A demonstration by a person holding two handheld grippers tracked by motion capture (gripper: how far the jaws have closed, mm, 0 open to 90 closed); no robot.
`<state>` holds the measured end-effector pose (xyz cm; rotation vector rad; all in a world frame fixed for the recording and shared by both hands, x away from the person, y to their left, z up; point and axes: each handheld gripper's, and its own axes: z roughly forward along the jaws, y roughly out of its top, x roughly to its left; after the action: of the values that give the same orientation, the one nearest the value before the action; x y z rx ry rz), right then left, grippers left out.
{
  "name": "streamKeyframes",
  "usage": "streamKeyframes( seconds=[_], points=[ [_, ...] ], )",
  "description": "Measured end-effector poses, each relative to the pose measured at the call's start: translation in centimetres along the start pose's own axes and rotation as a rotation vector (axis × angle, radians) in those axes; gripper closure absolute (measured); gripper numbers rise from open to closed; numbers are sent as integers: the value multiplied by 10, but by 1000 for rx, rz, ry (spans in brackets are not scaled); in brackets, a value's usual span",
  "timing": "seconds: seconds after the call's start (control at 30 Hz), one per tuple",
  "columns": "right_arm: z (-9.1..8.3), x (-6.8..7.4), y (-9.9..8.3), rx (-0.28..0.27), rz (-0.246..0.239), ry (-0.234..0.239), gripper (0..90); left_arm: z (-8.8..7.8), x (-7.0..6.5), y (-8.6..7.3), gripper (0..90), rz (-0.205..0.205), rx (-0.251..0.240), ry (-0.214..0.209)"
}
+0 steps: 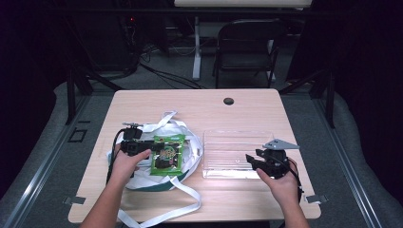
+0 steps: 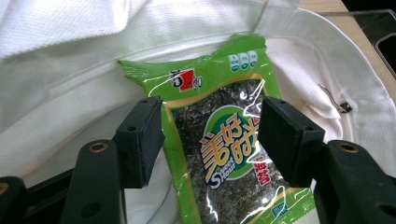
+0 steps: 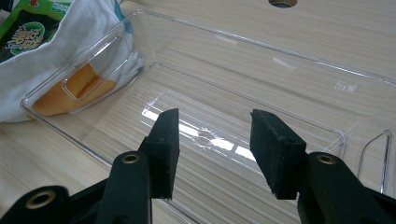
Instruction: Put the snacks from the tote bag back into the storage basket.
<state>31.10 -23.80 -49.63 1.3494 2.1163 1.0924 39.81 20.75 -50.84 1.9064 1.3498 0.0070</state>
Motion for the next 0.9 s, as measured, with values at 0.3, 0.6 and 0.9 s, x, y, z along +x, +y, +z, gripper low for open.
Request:
streamKeyframes(
  seconds=[0.3, 0.6, 0.9],
  points=[
    [-3, -2, -3, -4, 9, -7, 525, 5, 3, 0, 390, -15, 28, 5],
    [-4, -3, -6, -5, 18, -13, 523, 20, 13, -3, 395, -47, 75, -32],
    [-8, -5, -8, -7, 23, -24, 523, 30, 12, -4, 393, -53, 100, -58]
  ],
)
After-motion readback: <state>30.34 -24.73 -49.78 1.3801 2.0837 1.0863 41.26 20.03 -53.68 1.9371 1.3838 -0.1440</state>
